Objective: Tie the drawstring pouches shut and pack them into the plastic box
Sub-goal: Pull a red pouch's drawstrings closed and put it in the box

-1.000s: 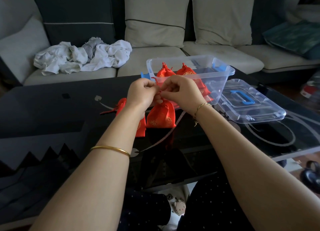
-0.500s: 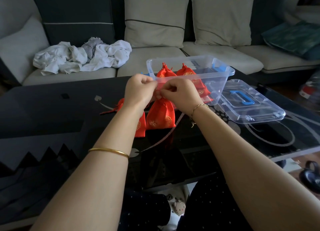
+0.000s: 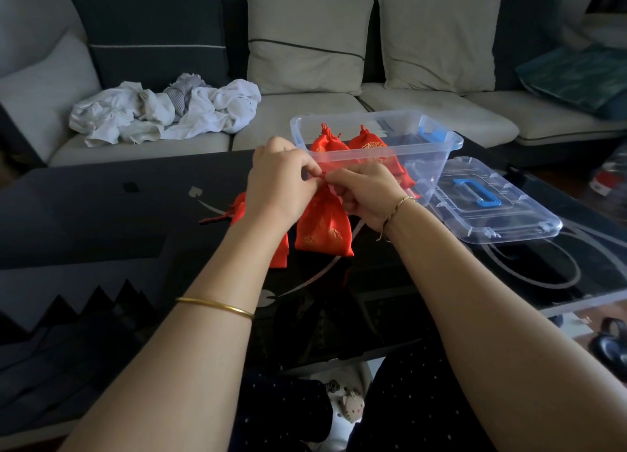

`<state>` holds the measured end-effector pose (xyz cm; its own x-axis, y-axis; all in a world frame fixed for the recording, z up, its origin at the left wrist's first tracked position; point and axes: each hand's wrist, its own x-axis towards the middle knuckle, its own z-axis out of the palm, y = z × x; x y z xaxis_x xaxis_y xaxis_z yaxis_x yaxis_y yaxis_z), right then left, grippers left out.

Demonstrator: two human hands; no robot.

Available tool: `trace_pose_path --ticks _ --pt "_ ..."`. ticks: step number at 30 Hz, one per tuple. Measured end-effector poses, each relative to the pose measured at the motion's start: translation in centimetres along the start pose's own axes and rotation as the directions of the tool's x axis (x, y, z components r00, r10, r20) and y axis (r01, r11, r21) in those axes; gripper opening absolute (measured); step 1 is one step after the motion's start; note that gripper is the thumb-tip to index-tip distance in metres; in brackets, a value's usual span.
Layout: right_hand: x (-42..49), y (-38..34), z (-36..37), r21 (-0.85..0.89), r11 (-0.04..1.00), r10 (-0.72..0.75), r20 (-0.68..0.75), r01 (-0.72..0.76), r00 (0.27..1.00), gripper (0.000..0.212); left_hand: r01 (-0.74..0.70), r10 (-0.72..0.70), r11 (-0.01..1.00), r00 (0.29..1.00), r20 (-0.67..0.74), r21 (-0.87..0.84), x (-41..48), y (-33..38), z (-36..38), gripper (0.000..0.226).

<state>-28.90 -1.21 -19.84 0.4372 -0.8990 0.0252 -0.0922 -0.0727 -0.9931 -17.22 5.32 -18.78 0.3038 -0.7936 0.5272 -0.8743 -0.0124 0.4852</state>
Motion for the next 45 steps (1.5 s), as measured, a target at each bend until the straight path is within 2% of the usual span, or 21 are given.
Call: trace_pose_path --ticks 4,8,12,19,23,25,27,28,30,32,39,42,45 --pt "0.0 0.0 0.0 0.043 0.999 -0.017 0.039 0.015 0.999 0.027 -0.004 0.004 1.000 1.000 0.020 -0.009 0.0 0.1 0.3 0.013" --pt "0.1 0.3 -0.7 0.028 0.999 -0.048 0.075 0.046 0.996 0.019 -0.001 0.002 1.000 1.000 0.019 -0.020 0.2 -0.1 0.7 0.008" --pt "0.7 0.8 -1.7 -0.147 0.985 -0.097 -0.007 0.094 0.995 0.017 0.062 -0.062 0.995 0.998 0.000 -0.080 0.5 -0.5 0.7 0.005" --pt "1.7 2.3 -2.9 -0.182 0.981 -0.082 -0.105 0.062 0.991 0.025 0.137 -0.135 0.990 0.990 0.042 -0.045 0.5 -1.2 0.6 0.014" --pt "1.6 3.2 -2.2 -0.257 0.965 -0.100 -0.168 0.054 0.981 0.020 0.211 -0.186 0.965 0.969 0.160 -0.154 0.4 -0.6 0.7 0.013" --pt "1.1 3.4 -1.9 -0.153 0.988 -0.013 -0.092 -0.002 0.996 0.013 0.339 -0.277 0.902 0.930 0.243 -0.268 0.5 -0.6 0.7 0.013" --pt "0.6 3.4 -1.9 -0.011 0.996 0.088 0.032 -0.088 0.996 0.031 0.446 -0.353 0.804 0.891 0.287 -0.394 0.7 -0.4 0.5 0.013" --pt "0.4 3.5 -1.9 -0.008 0.995 0.099 0.080 -0.099 0.992 0.040 0.475 -0.373 0.763 0.878 0.301 -0.440 0.8 -0.4 0.5 0.015" --pt "-0.1 3.6 -1.6 -0.145 0.988 0.068 0.159 -0.045 0.985 0.061 0.503 -0.384 0.701 0.864 0.326 -0.505 1.0 -0.2 0.5 0.018" --pt "-0.5 4.0 -1.1 -0.291 0.956 0.029 0.198 0.031 0.980 0.068 0.526 -0.393 0.647 0.850 0.349 -0.552 1.2 0.2 0.6 0.019" --pt "-0.9 3.9 -1.8 -0.490 0.864 -0.160 -0.052 0.114 0.986 0.028 0.556 -0.420 0.445 0.822 0.386 -0.702 1.9 1.4 0.4 0.018" --pt "-1.1 2.5 -2.7 -0.506 0.851 -0.261 -0.171 0.142 0.950 0.016 0.544 -0.409 0.385 0.825 0.390 -0.746 2.8 2.1 0.2 0.021" --pt "0.0 0.1 -4.0 -0.479 0.867 -0.311 -0.302 0.138 0.901 0.015 0.534 -0.390 0.349 0.830 0.399 -0.770 4.9 3.7 0.0 0.022"
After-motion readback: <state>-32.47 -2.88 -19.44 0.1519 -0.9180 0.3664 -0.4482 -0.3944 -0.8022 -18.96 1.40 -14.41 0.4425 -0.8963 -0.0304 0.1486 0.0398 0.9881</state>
